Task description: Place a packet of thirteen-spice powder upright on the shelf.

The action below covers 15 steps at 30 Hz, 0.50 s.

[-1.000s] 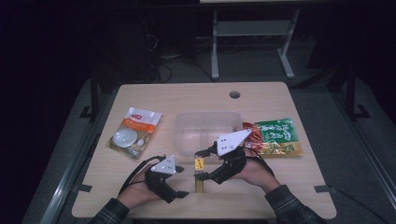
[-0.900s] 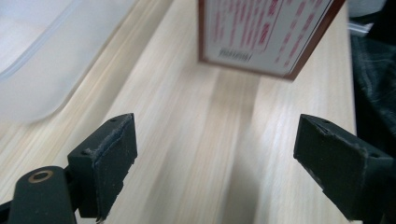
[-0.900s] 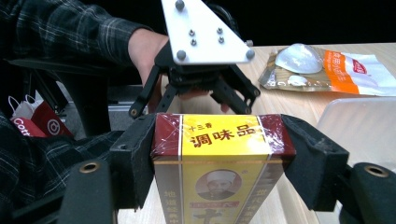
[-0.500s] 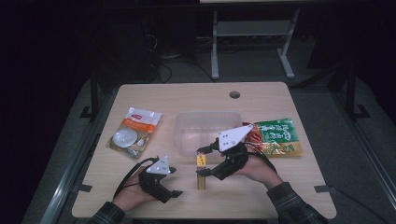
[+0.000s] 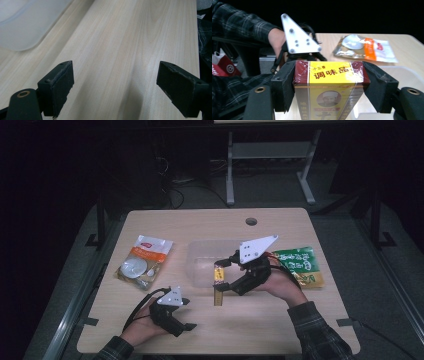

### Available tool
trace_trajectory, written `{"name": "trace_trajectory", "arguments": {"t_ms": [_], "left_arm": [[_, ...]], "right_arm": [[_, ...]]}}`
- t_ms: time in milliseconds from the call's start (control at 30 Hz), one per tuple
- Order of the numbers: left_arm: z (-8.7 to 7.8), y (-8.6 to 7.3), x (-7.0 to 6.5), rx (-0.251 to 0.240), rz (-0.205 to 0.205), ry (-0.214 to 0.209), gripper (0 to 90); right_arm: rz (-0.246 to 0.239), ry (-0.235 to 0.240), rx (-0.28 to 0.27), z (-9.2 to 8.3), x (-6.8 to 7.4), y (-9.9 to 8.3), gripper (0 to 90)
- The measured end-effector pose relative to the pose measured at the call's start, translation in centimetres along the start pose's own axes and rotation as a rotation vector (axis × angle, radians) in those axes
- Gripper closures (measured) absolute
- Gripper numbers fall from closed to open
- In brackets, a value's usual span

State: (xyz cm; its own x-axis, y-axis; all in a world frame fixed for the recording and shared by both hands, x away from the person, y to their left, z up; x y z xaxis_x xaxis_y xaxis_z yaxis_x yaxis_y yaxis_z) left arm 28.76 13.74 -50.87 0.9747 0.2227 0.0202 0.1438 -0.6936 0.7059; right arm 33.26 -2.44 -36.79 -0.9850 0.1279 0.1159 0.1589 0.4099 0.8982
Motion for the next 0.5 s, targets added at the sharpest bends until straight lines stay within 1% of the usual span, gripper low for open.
{"name": "trace_trajectory", "arguments": {"t_ms": [33, 67, 100, 133, 167, 200, 267, 333, 400, 433, 467, 500], "left_arm": [[0.0, 0.0, 0.0, 0.000, 0.000, 0.000, 13.9], [0.0, 0.0, 0.0, -0.003, 0.003, 0.000, 13.9], [0.0, 0.0, 0.0, -0.004, 0.005, -0.002, 13.9], [0.0, 0.0, 0.0, -0.001, 0.007, -0.004, 13.9], [0.0, 0.0, 0.0, -0.001, 0.007, -0.004, 13.9], [0.0, 0.0, 0.0, 0.000, 0.011, -0.007, 13.9], [0.0, 0.0, 0.0, -0.004, 0.011, -0.005, 14.0], [-0.1, 0.1, 0.0, -0.007, 0.010, -0.005, 14.1], [-0.1, 0.0, 0.0, -0.005, 0.017, -0.002, 14.2], [-0.1, 0.0, -0.1, -0.004, 0.003, -0.010, 14.2], [-0.1, 0.0, -0.1, 0.001, 0.012, -0.009, 14.2], [-0.1, 0.0, -0.1, 0.001, 0.012, -0.009, 14.2]], "right_arm": [[0.000, 0.000, 0.000, 0.0, 0.0, 0.0, 31.3], [-0.004, -0.009, -0.005, -0.4, -0.5, 0.5, 31.4], [0.004, -0.011, -0.002, -0.5, -0.6, 0.7, 31.4], [-0.009, -0.018, -0.005, -0.6, -1.0, 0.9, 31.4], [-0.009, -0.018, -0.005, -0.6, -1.0, 0.9, 31.4], [-0.013, -0.018, -0.004, -0.8, -1.4, 1.4, 31.3], [-0.004, -0.019, 0.004, -1.0, -1.9, 1.9, 31.4], [0.005, -0.018, 0.010, -1.0, -2.4, 2.3, 31.4], [-0.007, -0.016, 0.012, -0.9, -3.2, 2.6, 31.3], [-0.007, -0.016, 0.012, -0.9, -3.2, 2.6, 31.3], [-0.005, -0.009, 0.023, -0.7, -3.8, 2.7, 31.3], [-0.005, -0.009, 0.023, -0.7, -3.8, 2.7, 31.3]]}}
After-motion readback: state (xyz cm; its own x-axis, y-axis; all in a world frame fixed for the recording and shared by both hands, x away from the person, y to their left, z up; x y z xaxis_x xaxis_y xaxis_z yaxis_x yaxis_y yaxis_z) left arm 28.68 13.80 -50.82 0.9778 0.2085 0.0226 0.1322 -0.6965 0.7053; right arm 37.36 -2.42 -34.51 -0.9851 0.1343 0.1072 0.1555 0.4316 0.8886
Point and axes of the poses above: each handheld gripper's, and its own axes: z roughly forward along the jaws, y roughly out of its top, x roughly to its left, the point moved 8 cm from there along z, roughly forward along the jaws, and after that the axes turned 8 degrees about z, right-handed, at the moved point
